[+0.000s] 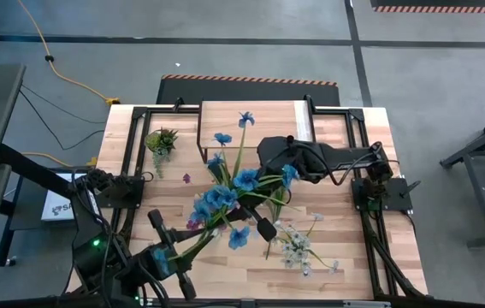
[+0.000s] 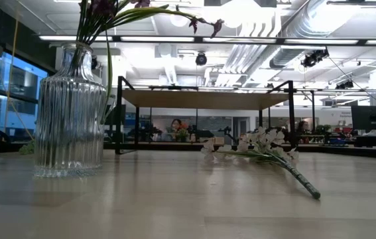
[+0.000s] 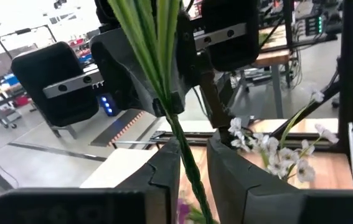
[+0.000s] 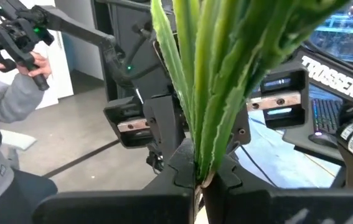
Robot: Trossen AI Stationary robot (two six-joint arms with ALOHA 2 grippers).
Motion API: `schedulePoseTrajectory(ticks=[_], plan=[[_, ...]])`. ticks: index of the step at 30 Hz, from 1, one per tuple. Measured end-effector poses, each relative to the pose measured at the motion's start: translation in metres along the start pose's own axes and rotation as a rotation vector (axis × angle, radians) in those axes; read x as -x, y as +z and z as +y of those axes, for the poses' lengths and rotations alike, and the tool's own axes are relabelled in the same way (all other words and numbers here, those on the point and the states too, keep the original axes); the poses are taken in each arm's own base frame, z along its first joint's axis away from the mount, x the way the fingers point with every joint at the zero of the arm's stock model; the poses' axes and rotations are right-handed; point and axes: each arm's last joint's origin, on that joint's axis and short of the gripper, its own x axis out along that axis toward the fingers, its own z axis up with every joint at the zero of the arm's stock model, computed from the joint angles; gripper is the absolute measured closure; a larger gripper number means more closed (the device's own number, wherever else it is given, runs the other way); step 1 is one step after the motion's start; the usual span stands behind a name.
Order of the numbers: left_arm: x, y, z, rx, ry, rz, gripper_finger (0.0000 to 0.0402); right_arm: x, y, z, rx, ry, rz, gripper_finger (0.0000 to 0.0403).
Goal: Pick and place flowers into a vace then onto a shelf
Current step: Put the blue flowers into the left transparent vase
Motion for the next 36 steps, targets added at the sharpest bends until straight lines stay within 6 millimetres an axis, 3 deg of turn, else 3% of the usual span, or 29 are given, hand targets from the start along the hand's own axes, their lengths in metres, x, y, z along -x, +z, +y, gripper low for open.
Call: schedulePoseTrajectory(ticks=[6, 17, 26, 31, 36], plan=[[0.011, 0.004, 0.010, 0.006, -0.036, -0.004, 0.0286, 0.006, 0.000, -0.005, 0.023, -0.089, 0.037, 0.0402], [0.030, 0.000, 0.025, -0.104, -0.048, -0.021, 0.0290, 0.021, 0.011, -0.001, 0.027, -0.088, 0.030, 0.0402], [0.039, -0.005, 0.031, -0.206, -0.073, -0.020, 0.0305, 0.011, -0.002, 0.030, -0.005, 0.005, 0.182, 0.0402], [0.043, -0.008, 0.033, -0.245, -0.096, -0.012, 0.0313, 0.006, -0.010, 0.048, 0.045, -0.055, 0.290, 0.0402], [0.044, -0.009, 0.035, -0.265, -0.111, -0.006, 0.0322, 0.004, -0.009, 0.052, 0.071, -0.075, 0.285, 0.0402]])
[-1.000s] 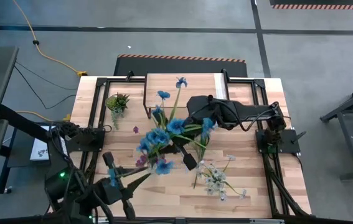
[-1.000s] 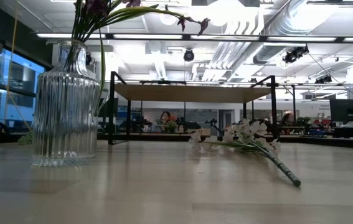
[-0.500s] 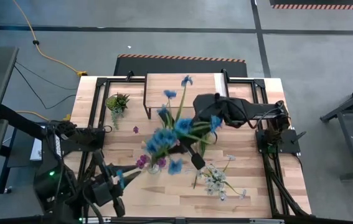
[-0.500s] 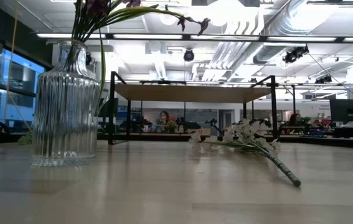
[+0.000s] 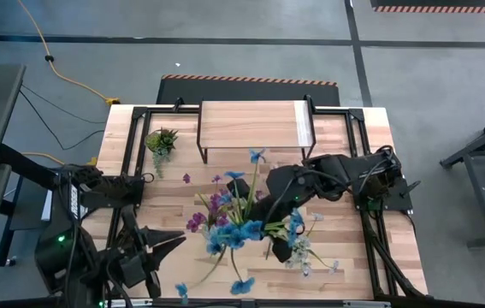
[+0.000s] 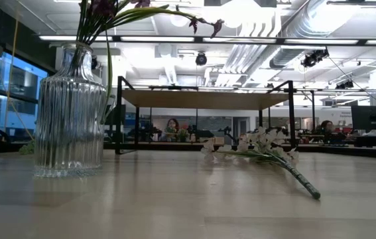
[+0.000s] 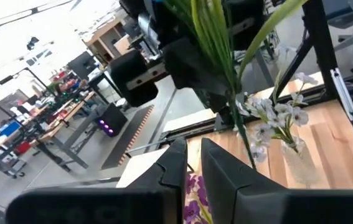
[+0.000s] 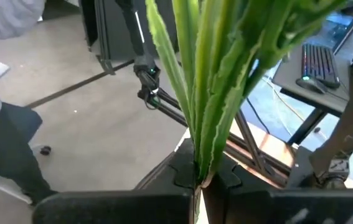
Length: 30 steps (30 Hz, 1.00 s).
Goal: Pick and place flowers into a vace then onto a shelf
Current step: Put the blue flowers into the left transparent vase
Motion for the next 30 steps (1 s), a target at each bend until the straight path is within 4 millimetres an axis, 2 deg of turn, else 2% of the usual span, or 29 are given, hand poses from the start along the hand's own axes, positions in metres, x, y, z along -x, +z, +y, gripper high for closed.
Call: schedulePoseTrajectory(ticks=[5, 11, 15, 20, 30], plan=[[0.000, -0.001, 0.000, -0.010, -0.020, 0.011, 0.0330, 0.003, -0.004, -0.011, 0.009, -0.005, 0.013, 0.0402], [0.000, -0.002, -0.001, -0.013, -0.060, 0.029, 0.0332, 0.010, -0.009, -0.035, -0.014, 0.074, -0.021, 0.0403], [0.000, -0.007, 0.002, -0.088, -0.045, 0.038, 0.0337, 0.013, -0.007, -0.044, 0.015, 0.066, -0.064, 0.0402], [0.001, -0.010, 0.017, -0.131, -0.041, 0.048, 0.0348, 0.015, -0.008, -0.050, 0.065, 0.065, -0.083, 0.0403], [0.007, -0.009, 0.049, -0.078, -0.120, 0.067, 0.0363, 0.025, -0.020, -0.079, 0.002, 0.160, -0.091, 0.0403]])
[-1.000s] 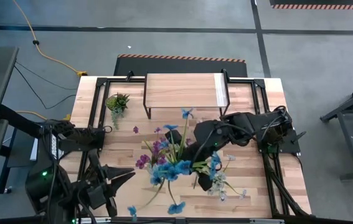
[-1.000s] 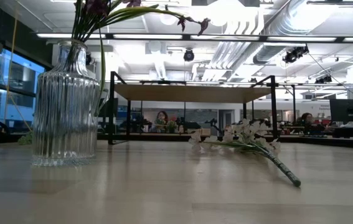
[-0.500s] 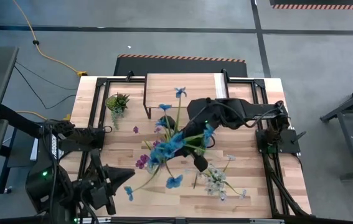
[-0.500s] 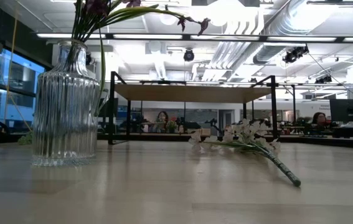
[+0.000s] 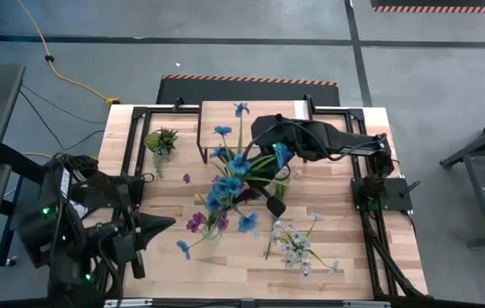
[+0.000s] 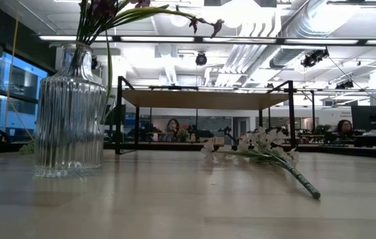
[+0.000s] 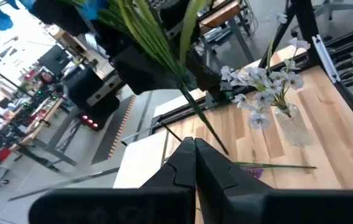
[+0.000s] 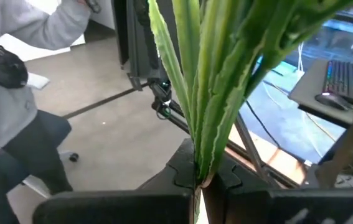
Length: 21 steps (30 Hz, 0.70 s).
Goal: Pick and place flowers into a vace then onto a shelf
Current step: Put the blue flowers into the left transparent vase
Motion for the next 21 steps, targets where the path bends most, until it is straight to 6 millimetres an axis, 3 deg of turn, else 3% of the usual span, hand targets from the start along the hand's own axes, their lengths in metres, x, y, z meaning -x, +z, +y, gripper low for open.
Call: schedulePoseTrajectory(ticks=[6, 11, 21], plan=[[0.005, -0.001, 0.020, 0.030, -0.007, -0.012, 0.0364, -0.001, -0.002, -0.005, 0.025, 0.010, -0.009, 0.0403], [0.007, -0.002, 0.025, 0.043, -0.008, -0.015, 0.0364, -0.001, -0.001, -0.012, 0.000, 0.048, -0.064, 0.0403], [0.007, -0.002, 0.026, 0.044, -0.013, -0.014, 0.0364, -0.051, -0.030, -0.016, -0.080, 0.156, -0.024, 0.0403]])
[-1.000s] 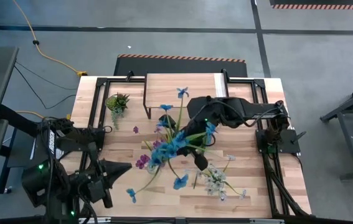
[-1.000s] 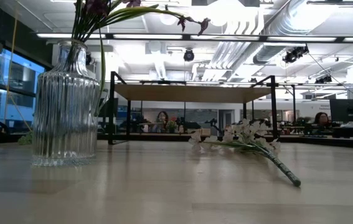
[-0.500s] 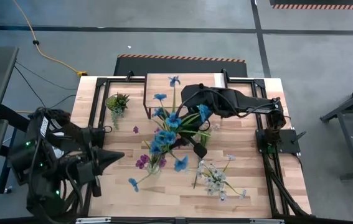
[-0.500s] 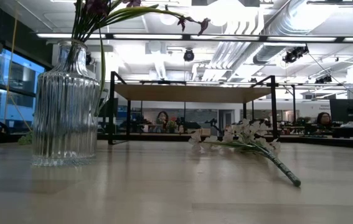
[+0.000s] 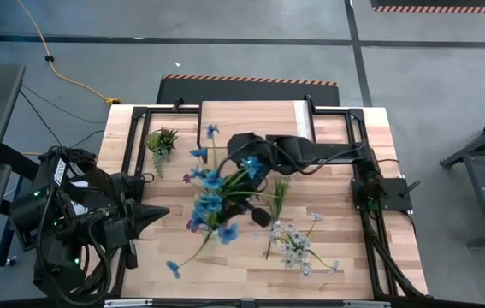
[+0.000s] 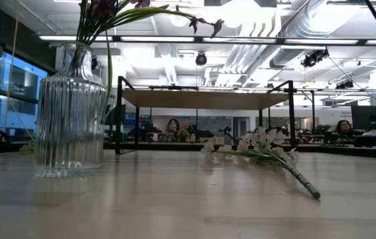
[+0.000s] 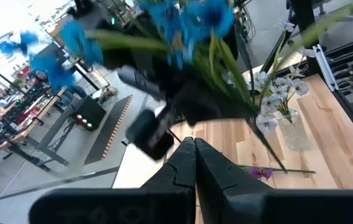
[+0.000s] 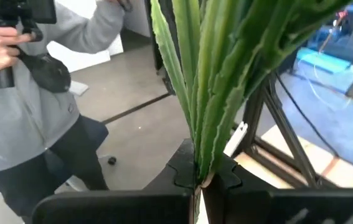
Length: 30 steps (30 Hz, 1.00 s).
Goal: Pick and place flowers into a vace then onto a shelf
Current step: Put the blue flowers into the left transparent vase
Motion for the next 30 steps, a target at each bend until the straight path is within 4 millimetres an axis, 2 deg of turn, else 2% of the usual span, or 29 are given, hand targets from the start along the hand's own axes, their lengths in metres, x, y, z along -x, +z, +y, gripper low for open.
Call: schedulePoseTrajectory(ticks=[4, 15, 20, 30], plan=[[0.000, 0.000, 0.000, 0.000, -0.001, 0.000, 0.0364, -0.008, -0.009, -0.006, -0.021, 0.005, 0.016, 0.0403], [0.000, 0.000, 0.000, 0.000, -0.001, 0.001, 0.0364, -0.020, -0.013, -0.002, 0.030, -0.017, 0.044, 0.0403], [0.000, 0.000, 0.000, 0.000, 0.005, -0.002, 0.0364, -0.026, -0.022, -0.005, 0.028, -0.024, 0.083, 0.0403], [0.000, 0.000, 0.000, 0.003, 0.009, -0.003, 0.0364, -0.039, -0.044, -0.012, 0.065, -0.159, 0.238, 0.0403]])
